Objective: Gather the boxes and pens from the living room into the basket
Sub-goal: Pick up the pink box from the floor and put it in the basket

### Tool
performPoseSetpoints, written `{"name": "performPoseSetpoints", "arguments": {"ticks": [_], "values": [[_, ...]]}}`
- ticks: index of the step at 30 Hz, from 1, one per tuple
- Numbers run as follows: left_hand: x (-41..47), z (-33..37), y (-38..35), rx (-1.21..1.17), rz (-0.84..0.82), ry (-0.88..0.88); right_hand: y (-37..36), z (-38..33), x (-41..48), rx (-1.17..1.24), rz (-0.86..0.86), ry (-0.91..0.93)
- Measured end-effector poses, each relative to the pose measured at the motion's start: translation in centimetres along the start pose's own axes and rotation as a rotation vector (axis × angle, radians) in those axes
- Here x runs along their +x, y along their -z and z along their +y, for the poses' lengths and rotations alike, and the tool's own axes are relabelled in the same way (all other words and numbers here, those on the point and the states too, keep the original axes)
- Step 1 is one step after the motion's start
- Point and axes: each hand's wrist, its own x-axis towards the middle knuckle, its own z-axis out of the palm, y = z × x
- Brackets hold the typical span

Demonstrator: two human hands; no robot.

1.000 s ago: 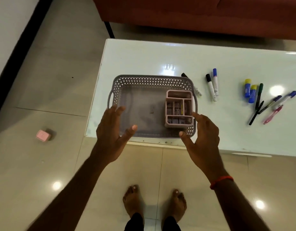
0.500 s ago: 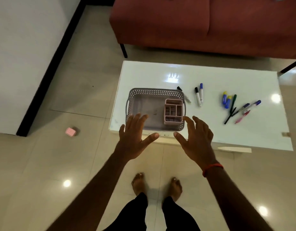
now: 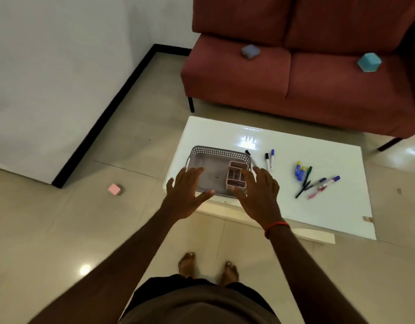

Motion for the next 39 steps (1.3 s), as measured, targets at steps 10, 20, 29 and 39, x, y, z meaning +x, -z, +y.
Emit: {"name": "performPoseSetpoints", "arguments": {"ticks": [10, 20, 29, 39], "values": [[-1.8, -0.1, 1.0, -0.005, 0.093, 0.096, 0.5, -0.1, 1.7, 0.016, -0.042, 0.142], [-4.3, -5.2, 3.3, -0.038, 0.182, 0.241, -0.8, -6.7, 3.4, -0.055, -0.154, 0.306], [-7.8, -14.1, 8.9, -0.073, 0.292, 0.343, -5.1, -18.8, 4.8, 0.0, -0.234, 0.445], [-11.0, -25.2, 14.8, -0.137, 0.359, 0.446, -11.7, -32.3, 6.3, 0.011, -0.272, 0.566]]}}
